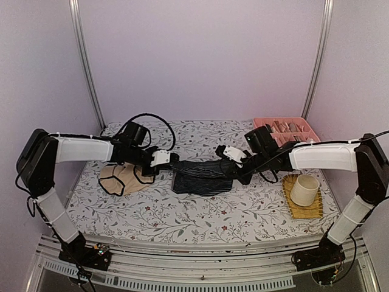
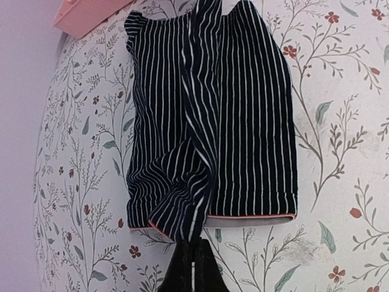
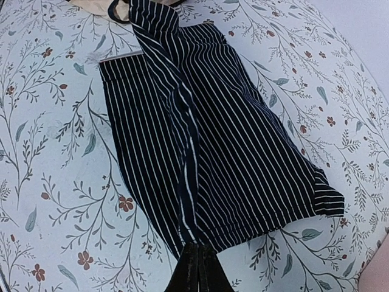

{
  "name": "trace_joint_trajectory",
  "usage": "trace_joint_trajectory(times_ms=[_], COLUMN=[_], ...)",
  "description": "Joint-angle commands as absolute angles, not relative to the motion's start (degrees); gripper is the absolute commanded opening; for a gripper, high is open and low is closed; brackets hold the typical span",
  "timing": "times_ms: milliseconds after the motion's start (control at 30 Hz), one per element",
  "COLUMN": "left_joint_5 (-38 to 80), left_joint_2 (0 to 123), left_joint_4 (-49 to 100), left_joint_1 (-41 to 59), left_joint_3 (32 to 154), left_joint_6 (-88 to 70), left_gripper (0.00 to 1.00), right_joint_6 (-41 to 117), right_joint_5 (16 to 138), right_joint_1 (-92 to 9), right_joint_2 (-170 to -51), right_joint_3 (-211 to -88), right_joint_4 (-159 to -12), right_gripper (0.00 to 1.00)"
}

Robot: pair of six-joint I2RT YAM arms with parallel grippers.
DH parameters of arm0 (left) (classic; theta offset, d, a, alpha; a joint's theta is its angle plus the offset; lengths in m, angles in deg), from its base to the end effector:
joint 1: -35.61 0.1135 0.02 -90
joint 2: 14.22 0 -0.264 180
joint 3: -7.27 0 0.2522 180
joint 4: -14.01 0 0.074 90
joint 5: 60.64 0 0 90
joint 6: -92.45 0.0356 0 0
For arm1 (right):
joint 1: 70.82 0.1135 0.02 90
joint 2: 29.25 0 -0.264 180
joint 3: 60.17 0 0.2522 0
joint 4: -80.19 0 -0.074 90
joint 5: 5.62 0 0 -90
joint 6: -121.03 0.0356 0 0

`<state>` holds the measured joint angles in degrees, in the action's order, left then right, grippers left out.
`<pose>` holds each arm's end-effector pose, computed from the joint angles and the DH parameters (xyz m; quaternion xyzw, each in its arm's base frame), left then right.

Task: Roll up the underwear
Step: Fold the underwear at the center of the board.

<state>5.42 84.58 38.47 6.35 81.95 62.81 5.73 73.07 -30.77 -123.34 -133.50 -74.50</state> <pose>0.3079 -0.1891 0.1914 0.6969 0.5975 -0.0942 0.3853 0.2636 0.2307 0.2090 -0.5293 0.7569 0.1384 0.3574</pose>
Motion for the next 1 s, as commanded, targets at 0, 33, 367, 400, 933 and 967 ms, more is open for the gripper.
trace_joint_trajectory(times_ms=[0, 33, 367, 400, 933, 967], left_joint_5=[6.04, 6.52, 9.20, 9.22, 9.90, 9.79], left_joint_2=[83.17, 83.12, 83.62, 83.57, 82.91, 82.90], left_joint_4=[38.74, 38.23, 37.07, 37.09, 37.04, 37.09], left_joint_1=[4.36, 4.16, 1.69, 1.40, -0.52, -0.59], left_joint_3=[79.71, 79.21, 77.19, 76.99, 75.37, 75.30], left_joint_6=[64.18, 64.30, 64.08, 64.00, 61.65, 61.49], left_gripper=[0.01, 0.01, 0.03, 0.03, 0.07, 0.07], right_joint_6=[6.93, 7.15, 8.26, 8.33, 10.77, 10.93], right_joint_5=[71.90, 72.09, 75.07, 75.61, 85.23, 85.63], right_joint_1=[-29.24, -29.08, -27.99, -28.02, -27.57, -27.56], right_joint_2=[-122.80, -123.19, -126.09, -126.24, -125.27, -124.97], right_joint_3=[-132.14, -131.93, -131.26, -131.25, -131.48, -131.36], right_joint_4=[-74.54, -74.54, -74.34, -74.15, -71.72, -71.79], right_gripper=[0.01, 0.01, 0.02, 0.02, 0.02, 0.02])
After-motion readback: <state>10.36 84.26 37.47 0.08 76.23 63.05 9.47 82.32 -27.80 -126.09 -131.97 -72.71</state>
